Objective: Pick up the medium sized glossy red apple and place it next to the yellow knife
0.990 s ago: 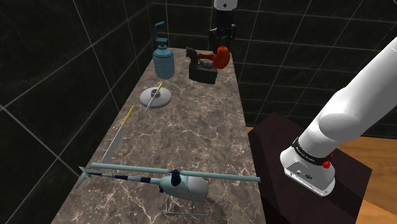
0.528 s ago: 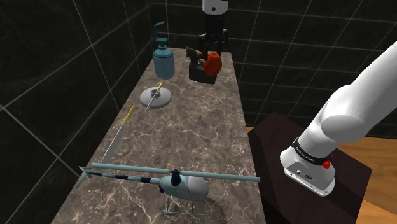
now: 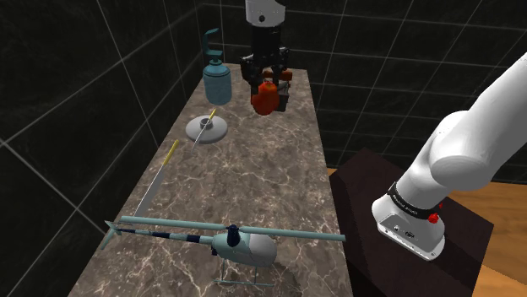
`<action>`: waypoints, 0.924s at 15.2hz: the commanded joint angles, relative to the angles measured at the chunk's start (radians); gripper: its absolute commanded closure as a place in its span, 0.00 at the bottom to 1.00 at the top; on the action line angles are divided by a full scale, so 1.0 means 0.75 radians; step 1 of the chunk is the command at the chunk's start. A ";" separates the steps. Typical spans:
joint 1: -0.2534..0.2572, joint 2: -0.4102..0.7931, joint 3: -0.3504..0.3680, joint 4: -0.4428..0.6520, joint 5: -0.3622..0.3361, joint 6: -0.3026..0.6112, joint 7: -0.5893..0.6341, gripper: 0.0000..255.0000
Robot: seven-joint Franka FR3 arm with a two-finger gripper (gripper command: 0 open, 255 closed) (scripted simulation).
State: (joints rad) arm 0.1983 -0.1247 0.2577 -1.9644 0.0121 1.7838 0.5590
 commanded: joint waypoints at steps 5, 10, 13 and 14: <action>0.087 0.073 0.112 0.076 0.002 -0.007 0.203 1.00; 0.164 0.176 0.201 0.192 -0.023 -0.026 0.377 1.00; 0.217 0.256 0.249 0.282 -0.052 -0.044 0.483 1.00; 0.236 0.285 0.264 0.316 -0.064 -0.052 0.519 1.00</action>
State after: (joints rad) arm 0.3597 0.0606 0.4425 -1.7613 -0.0248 1.7520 0.9164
